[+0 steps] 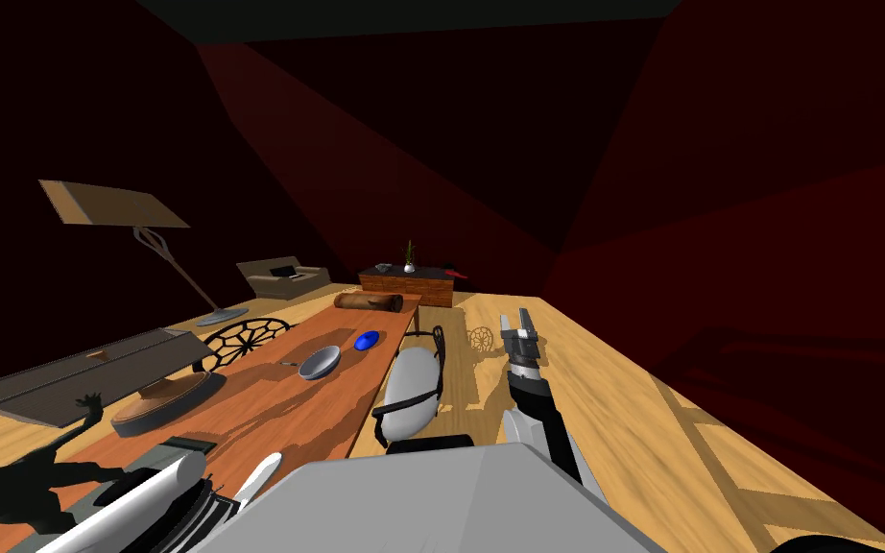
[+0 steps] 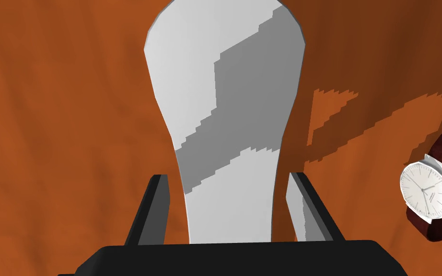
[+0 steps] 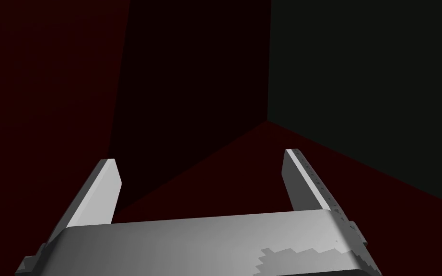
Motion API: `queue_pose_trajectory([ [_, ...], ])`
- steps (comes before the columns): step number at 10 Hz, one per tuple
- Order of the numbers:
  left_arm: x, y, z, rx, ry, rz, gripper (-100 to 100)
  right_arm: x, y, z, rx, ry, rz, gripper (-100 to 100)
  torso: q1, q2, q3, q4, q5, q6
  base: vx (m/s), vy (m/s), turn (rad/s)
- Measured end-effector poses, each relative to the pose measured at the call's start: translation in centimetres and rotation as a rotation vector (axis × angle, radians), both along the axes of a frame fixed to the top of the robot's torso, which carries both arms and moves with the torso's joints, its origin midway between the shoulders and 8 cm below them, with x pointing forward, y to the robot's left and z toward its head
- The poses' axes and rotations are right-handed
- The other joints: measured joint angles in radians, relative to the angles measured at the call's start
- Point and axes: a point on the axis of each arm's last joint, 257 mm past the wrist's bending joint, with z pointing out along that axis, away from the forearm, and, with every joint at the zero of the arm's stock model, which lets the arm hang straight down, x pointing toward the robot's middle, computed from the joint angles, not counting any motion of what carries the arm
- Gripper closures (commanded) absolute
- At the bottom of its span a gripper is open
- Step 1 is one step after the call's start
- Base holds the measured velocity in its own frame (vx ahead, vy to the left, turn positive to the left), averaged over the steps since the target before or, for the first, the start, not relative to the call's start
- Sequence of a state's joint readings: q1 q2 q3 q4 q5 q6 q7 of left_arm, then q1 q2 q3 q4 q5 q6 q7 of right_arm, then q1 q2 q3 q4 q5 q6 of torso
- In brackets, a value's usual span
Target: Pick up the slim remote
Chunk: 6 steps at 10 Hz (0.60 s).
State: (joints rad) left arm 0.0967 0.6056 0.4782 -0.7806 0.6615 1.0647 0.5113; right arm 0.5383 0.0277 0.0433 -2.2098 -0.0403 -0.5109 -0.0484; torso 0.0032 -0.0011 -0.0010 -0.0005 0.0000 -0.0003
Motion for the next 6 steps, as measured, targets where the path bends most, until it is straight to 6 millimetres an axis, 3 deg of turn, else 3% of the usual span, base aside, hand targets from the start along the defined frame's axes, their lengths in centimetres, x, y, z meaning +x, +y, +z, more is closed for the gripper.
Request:
queue_pose_trajectory([
  [1,0.0,0.0,0.0,0.0,0.0,0.0,100,0.0,0.0,0.0,0.0,0.0,0.0,0,0.0,0.0,0.0,0.0,0.0,0.0,0.018,-0.026,0.057],
  [5,0.1,1.1,1.6,0.004,0.0,-0.013,100,0.0,0.0,0.0,0.0,0.0,0.0,0,-0.004,-0.001,-0.001,0.0,-0.002,0.0,0.021,-0.033,0.032],
  [6,0.1,1.1,1.6,0.003,0.0,-0.013,0,0.0,0.0,0.0,0.0,0.0,0.0,0,-0.002,-0.001,0.0,0.0,-0.001,0.0,0.0,0.0,0.0],
])
